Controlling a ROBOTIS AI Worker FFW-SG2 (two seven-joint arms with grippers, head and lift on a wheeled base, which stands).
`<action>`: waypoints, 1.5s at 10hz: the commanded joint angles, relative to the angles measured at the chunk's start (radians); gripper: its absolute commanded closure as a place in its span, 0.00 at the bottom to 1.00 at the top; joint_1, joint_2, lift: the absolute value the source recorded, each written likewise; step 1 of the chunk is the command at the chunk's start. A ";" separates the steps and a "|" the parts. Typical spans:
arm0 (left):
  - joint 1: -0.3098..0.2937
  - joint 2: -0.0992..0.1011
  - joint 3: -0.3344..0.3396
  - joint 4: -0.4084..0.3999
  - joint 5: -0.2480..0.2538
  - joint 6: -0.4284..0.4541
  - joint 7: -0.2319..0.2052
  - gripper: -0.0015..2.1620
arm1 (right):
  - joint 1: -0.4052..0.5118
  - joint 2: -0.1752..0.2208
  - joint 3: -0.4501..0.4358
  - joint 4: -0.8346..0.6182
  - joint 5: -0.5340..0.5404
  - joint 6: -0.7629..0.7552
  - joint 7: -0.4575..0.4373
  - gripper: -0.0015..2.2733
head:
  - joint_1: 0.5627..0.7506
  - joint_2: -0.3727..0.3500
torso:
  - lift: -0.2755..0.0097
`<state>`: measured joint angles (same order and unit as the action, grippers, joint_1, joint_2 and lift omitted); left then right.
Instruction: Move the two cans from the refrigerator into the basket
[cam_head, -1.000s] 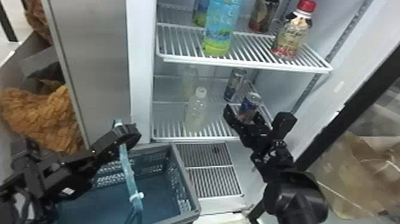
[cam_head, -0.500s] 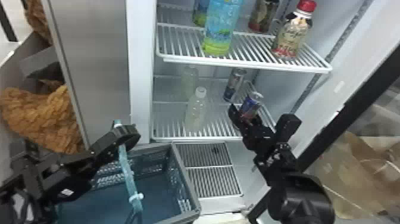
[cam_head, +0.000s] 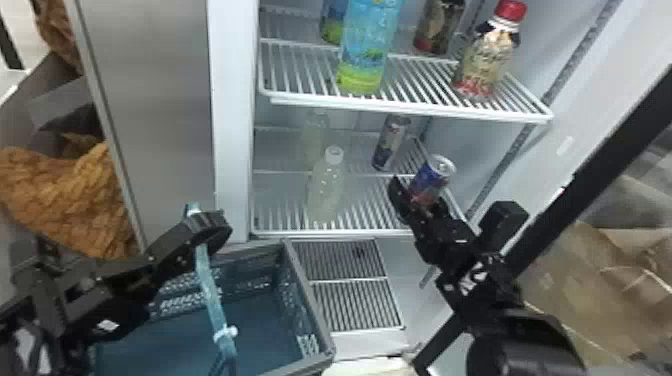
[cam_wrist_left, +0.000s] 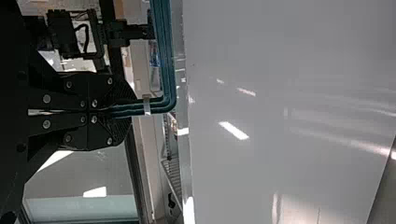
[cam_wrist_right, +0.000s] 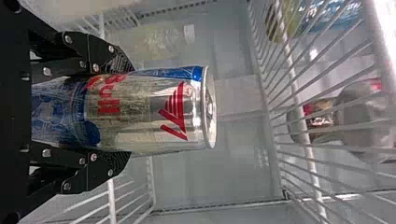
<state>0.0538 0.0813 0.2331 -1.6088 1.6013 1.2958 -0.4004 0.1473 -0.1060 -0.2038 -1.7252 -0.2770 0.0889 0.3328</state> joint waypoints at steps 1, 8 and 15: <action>0.003 0.000 0.000 0.000 0.000 0.000 0.000 0.55 | 0.061 0.000 0.006 -0.092 -0.028 0.041 0.002 0.56 | 0.70 0.14 | 0.20; 0.010 0.000 0.002 0.000 0.000 0.000 0.000 0.55 | 0.267 -0.001 0.122 -0.352 -0.186 0.139 0.002 0.56 | 0.70 0.25 | 0.20; 0.010 -0.001 0.002 0.000 0.000 0.000 0.000 0.55 | 0.282 -0.044 0.333 -0.419 -0.339 0.203 0.017 0.56 | 0.70 0.48 | 0.20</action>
<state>0.0638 0.0797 0.2354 -1.6088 1.6013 1.2954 -0.4004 0.4293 -0.1465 0.1177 -2.1414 -0.6111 0.2810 0.3501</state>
